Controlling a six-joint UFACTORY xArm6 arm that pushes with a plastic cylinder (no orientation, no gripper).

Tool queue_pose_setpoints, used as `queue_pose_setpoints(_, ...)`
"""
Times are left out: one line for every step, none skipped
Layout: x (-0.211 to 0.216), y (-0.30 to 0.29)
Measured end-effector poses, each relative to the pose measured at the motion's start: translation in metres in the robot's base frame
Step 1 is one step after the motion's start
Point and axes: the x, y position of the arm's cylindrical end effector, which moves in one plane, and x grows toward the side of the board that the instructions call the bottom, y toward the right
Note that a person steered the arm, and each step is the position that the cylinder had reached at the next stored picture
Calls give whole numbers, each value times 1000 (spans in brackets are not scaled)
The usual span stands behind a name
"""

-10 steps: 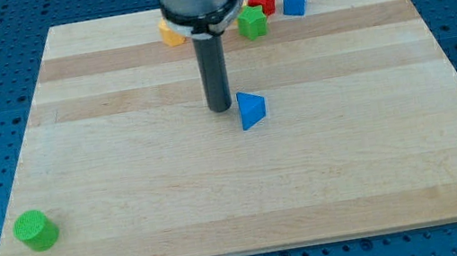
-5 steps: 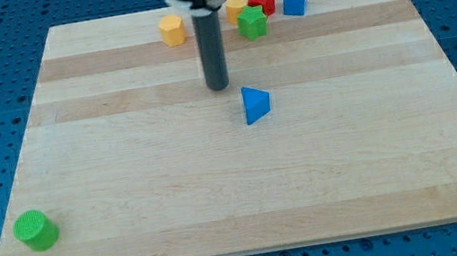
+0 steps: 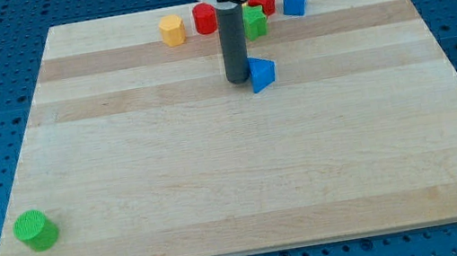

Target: Slide the blue triangle closer to green star

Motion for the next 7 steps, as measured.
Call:
queue_pose_setpoints(48, -15)
queue_pose_setpoints(61, -4)
queue_pose_setpoints(24, -2)
queue_pose_setpoints(-15, -2)
queue_pose_setpoints(12, -5)
queue_pose_setpoints(54, 0)
queue_pose_setpoints(47, 27)
